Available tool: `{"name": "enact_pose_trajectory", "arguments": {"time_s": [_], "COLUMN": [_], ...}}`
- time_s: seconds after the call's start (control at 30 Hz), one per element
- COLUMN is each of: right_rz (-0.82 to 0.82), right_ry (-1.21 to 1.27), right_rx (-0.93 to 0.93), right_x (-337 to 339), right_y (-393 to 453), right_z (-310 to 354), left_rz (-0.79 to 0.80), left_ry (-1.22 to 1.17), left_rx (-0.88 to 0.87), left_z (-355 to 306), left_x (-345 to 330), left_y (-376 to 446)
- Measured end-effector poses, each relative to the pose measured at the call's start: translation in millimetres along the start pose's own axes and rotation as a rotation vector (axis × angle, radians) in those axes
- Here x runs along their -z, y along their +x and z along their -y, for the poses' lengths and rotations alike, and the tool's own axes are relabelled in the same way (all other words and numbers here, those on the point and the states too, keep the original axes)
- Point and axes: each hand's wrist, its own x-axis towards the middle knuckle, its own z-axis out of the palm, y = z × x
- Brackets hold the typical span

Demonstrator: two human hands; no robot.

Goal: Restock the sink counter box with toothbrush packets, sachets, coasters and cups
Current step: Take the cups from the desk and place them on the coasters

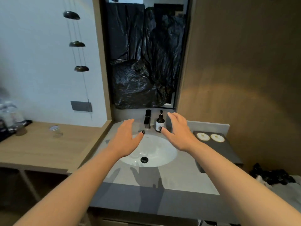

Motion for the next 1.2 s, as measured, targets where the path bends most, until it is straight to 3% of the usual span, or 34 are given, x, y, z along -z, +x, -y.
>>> {"name": "enact_pose_trajectory", "arguments": {"time_s": [0.47,0.73,1.2], "right_rz": [0.079,0.188,0.313], "right_ry": [0.163,0.139,0.165], "right_rx": [0.075,0.116,0.132], "right_x": [-175.5,-257.4,-397.9], "right_y": [52.6,103.1,304.2], "right_z": [219.2,280.7,343.4], "left_rz": [0.046,-0.002,-0.027], "left_ry": [0.121,0.076,-0.010], "left_rx": [0.135,0.256,0.312], "left_z": [219.1,322.6,487.7], "left_x": [151.7,182.6,230.6], "left_y": [-59.1,-55.8,111.8]}}
